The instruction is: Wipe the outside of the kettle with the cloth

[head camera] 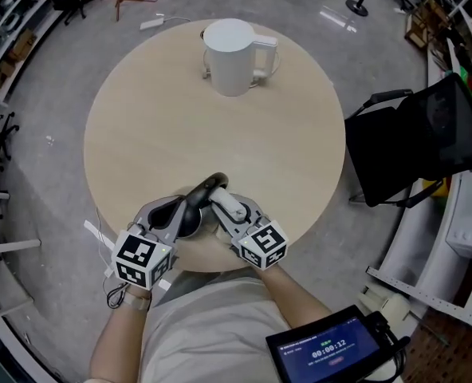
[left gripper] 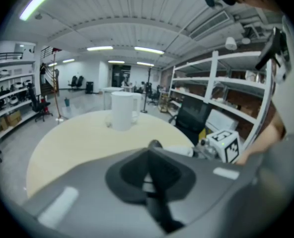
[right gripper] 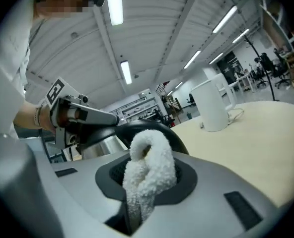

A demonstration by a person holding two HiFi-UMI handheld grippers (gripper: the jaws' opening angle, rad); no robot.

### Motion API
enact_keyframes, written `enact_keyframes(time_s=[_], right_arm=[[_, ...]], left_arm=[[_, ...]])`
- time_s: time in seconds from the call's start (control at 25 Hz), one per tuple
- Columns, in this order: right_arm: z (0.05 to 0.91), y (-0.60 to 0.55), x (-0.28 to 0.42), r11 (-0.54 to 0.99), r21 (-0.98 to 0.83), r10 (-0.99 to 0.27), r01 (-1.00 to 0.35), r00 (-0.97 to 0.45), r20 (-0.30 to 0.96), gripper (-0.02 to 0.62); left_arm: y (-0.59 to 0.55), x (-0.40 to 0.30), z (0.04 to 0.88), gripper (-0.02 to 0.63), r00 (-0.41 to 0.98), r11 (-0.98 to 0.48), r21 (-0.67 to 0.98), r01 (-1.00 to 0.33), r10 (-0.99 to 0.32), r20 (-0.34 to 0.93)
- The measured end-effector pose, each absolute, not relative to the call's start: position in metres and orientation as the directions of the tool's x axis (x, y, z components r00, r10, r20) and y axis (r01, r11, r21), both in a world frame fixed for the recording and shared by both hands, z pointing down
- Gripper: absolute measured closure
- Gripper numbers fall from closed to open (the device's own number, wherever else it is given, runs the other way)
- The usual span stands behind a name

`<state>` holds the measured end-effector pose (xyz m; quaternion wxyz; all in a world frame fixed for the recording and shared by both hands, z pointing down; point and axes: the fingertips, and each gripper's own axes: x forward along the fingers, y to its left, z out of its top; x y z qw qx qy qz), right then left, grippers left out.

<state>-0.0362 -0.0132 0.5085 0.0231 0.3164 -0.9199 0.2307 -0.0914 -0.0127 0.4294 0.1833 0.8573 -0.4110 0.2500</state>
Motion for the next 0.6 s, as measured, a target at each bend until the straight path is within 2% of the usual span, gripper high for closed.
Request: enact_keyframes(time_s=[0.12,0.16,0.24,0.28,0.32,0.36,0.48,0.52,0.6], right_arm=[[0.571,-0.015,-0.023,0.506,-0.594,-0.536,-0.625,-0.767,0.352,0.520],[0.569,-0.016,-0.019,0.441,-0.699,-0.519,-0.563,-0.795,0.313,0.520],[0.522,-0.015,-0.011,0.348,-0.901,-0.572,-0.259,-0.820,0.014,0.520],[0.499,-0.013,-0.010,0.332,-0.939,-0.612,-0.093,-0.778,-0.139,0.520],[0.492,-0.011,-0.010,0.313,-0.950,-0.648,-0.002,-0.731,-0.212,0.520],[0.507,-0.011,-0.011,0.258,-0.966,-0.689,-0.008,-0.703,-0.178,0.520],[0.600,-0.017,-0.003,-0.077,-0.972,-0.745,-0.221,-0.635,0.204,0.520],[0.595,-0.018,-0.004,-0.072,-0.969,-0.748,-0.235,-0.629,0.209,0.520],[0.534,-0.018,-0.012,0.193,-0.955,-0.747,-0.227,-0.664,0.007,0.520]], left_arm=[[-0.014,-0.093,0.430,0.607,0.531,-0.591,0.101,-0.800,-0.620,0.578],[-0.014,-0.093,0.430,0.607,0.527,-0.589,0.095,-0.802,-0.624,0.577],[-0.012,-0.092,0.431,0.607,0.513,-0.583,0.077,-0.809,-0.636,0.576],[-0.012,-0.092,0.431,0.607,0.506,-0.579,0.069,-0.813,-0.642,0.576],[-0.012,-0.091,0.430,0.607,0.501,-0.575,0.063,-0.816,-0.647,0.575],[-0.012,-0.091,0.430,0.607,0.497,-0.572,0.060,-0.818,-0.650,0.574],[-0.015,-0.091,0.430,0.607,0.505,-0.569,0.081,-0.818,-0.644,0.575],[-0.015,-0.091,0.431,0.606,0.508,-0.568,0.090,-0.818,-0.640,0.577],[-0.015,-0.094,0.432,0.607,0.507,-0.562,0.099,-0.821,-0.639,0.578]])
